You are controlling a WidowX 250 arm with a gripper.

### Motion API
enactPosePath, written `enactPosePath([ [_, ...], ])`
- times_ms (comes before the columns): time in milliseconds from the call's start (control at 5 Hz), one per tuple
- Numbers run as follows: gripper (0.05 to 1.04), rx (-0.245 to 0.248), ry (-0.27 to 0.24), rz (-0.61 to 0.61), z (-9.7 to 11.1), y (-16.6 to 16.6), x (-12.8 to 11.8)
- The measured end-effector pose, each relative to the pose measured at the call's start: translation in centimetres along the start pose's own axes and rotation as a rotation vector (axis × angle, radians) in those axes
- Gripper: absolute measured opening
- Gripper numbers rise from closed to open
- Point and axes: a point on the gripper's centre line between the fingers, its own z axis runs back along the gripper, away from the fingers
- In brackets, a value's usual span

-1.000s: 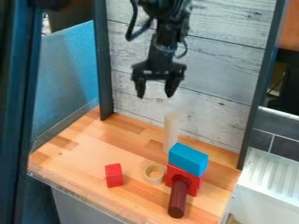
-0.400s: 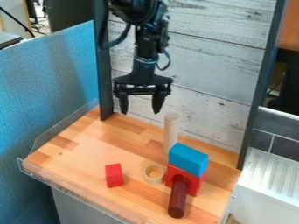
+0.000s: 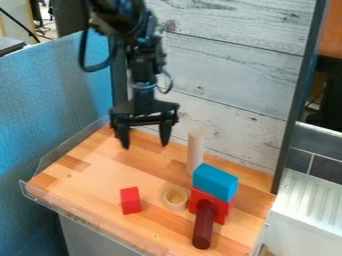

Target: Put the red cube on the top of the cone

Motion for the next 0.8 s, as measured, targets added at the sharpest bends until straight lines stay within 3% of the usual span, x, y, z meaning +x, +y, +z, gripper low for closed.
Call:
enactPosePath([
  [600,0.999,-0.186,0.037,0.061,-2.6,1.3,-0.5],
  [800,0.999,-0.246,0.031,0.012,-3.3,1.5,-0.6],
])
